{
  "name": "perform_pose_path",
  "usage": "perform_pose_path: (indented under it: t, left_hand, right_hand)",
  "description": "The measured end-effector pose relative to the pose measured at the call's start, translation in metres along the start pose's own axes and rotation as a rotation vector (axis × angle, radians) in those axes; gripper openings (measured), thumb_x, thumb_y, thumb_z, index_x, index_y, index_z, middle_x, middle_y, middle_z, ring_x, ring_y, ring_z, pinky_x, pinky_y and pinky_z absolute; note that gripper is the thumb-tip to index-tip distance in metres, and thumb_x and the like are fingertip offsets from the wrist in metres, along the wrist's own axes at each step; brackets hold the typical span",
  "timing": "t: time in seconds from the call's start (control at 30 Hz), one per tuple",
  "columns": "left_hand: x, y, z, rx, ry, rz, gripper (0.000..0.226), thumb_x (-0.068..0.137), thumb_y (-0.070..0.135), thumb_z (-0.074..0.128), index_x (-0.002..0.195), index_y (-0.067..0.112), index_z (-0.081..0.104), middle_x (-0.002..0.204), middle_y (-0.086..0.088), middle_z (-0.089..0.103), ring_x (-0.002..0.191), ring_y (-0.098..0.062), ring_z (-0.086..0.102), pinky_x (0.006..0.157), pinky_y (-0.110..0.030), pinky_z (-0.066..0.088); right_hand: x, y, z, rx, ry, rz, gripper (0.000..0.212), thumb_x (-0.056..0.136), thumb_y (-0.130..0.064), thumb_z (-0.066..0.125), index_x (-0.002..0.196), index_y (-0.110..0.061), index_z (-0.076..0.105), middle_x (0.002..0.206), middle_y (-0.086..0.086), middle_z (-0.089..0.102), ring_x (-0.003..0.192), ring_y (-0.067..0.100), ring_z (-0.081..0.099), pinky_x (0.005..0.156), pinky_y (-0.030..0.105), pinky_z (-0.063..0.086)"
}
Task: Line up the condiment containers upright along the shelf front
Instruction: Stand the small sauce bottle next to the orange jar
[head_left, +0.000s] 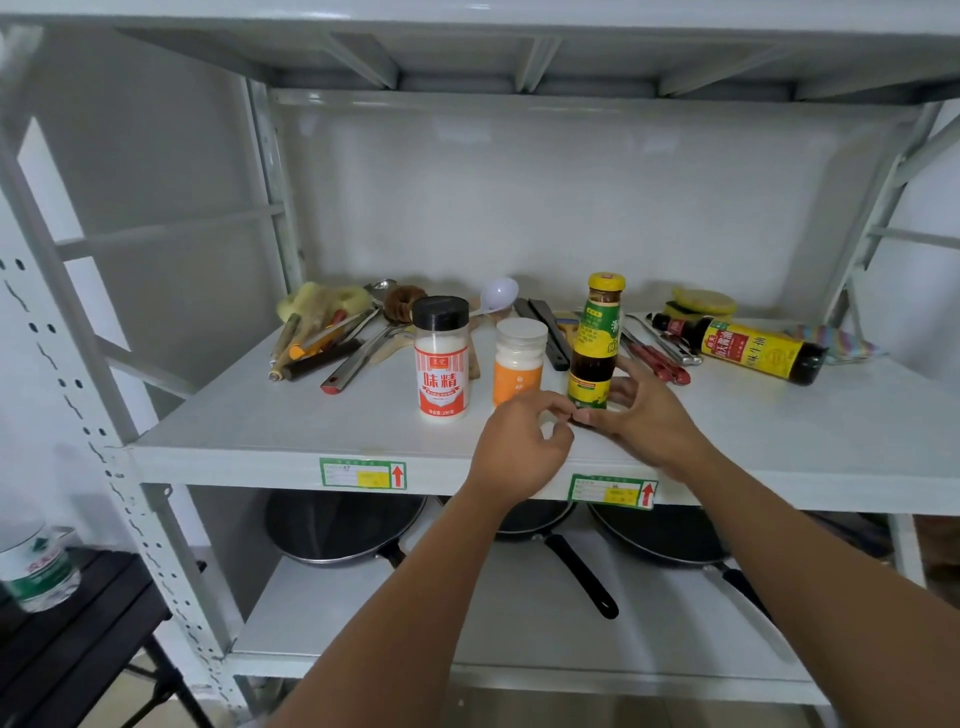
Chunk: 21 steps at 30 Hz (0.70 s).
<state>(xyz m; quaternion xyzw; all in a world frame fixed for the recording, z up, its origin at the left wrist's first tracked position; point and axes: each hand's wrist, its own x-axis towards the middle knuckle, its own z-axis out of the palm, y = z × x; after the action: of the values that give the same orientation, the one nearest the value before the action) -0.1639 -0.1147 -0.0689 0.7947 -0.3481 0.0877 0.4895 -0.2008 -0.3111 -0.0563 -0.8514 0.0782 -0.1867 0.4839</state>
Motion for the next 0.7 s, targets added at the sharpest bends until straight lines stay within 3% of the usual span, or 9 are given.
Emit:
perform_pose_path:
  t: [0.1, 0.2, 0.37, 0.5, 0.57, 0.7]
  left_hand:
    - [0.001, -0.002, 0.0, 0.029, 0.012, -0.014, 0.03, 0.095, 0.012, 0.063, 0.122, 0.021, 0.073, 0.132, 0.007, 0.068, 0.091, -0.004, 0.059, 0.082, -0.013, 0.043]
    - [0.0, -0.002, 0.003, 0.094, -0.034, -0.004, 0.038, 0.095, 0.016, 0.063, 0.131, 0.026, 0.067, 0.13, 0.005, 0.07, 0.082, -0.009, 0.057, 0.075, -0.019, 0.044]
    - [0.002, -0.001, 0.004, 0.188, -0.106, 0.01, 0.041, 0.094, 0.023, 0.063, 0.135, 0.03, 0.062, 0.129, 0.008, 0.069, 0.078, -0.009, 0.054, 0.08, -0.032, 0.054]
    - [0.003, -0.002, 0.003, 0.212, -0.142, -0.002, 0.024, 0.093, 0.023, 0.064, 0.114, 0.032, 0.069, 0.122, 0.009, 0.071, 0.071, -0.004, 0.055, 0.065, -0.024, 0.044]
    - [0.002, -0.001, 0.003, 0.212, -0.148, -0.011, 0.02, 0.092, 0.022, 0.064, 0.108, 0.032, 0.069, 0.119, 0.009, 0.072, 0.072, -0.003, 0.056, 0.063, -0.023, 0.043]
    - [0.001, 0.001, 0.004, 0.203, -0.115, -0.029, 0.037, 0.092, 0.024, 0.064, 0.127, 0.034, 0.057, 0.116, 0.007, 0.07, 0.078, -0.009, 0.062, 0.071, -0.033, 0.056]
  right_hand:
    - [0.0, 0.004, -0.005, 0.063, -0.014, 0.025, 0.102, 0.067, -0.034, 0.097, 0.153, -0.031, 0.043, 0.13, -0.005, 0.071, 0.123, 0.012, 0.066, 0.11, 0.041, 0.049]
    - [-0.001, 0.009, -0.008, 0.2, 0.014, 0.063, 0.109, 0.065, -0.033, 0.096, 0.158, -0.03, 0.039, 0.133, 0.001, 0.072, 0.12, 0.016, 0.07, 0.101, 0.046, 0.057]
    - [-0.003, 0.007, -0.005, 0.177, 0.033, 0.004, 0.069, 0.085, -0.014, 0.084, 0.146, -0.026, 0.055, 0.121, 0.0, 0.077, 0.108, 0.018, 0.074, 0.077, 0.031, 0.055]
    - [-0.007, 0.003, -0.001, 0.115, 0.064, -0.017, 0.05, 0.084, -0.016, 0.086, 0.131, -0.021, 0.069, 0.113, -0.007, 0.079, 0.105, 0.008, 0.075, 0.096, 0.036, 0.06]
    - [-0.009, 0.0, 0.0, 0.035, 0.083, -0.024, 0.05, 0.081, -0.027, 0.088, 0.128, -0.024, 0.071, 0.109, -0.01, 0.079, 0.1, 0.006, 0.074, 0.098, 0.036, 0.058]
    - [-0.009, -0.002, 0.001, -0.081, 0.11, -0.037, 0.065, 0.072, -0.047, 0.091, 0.13, -0.028, 0.068, 0.111, -0.013, 0.077, 0.102, 0.006, 0.072, 0.093, 0.034, 0.057]
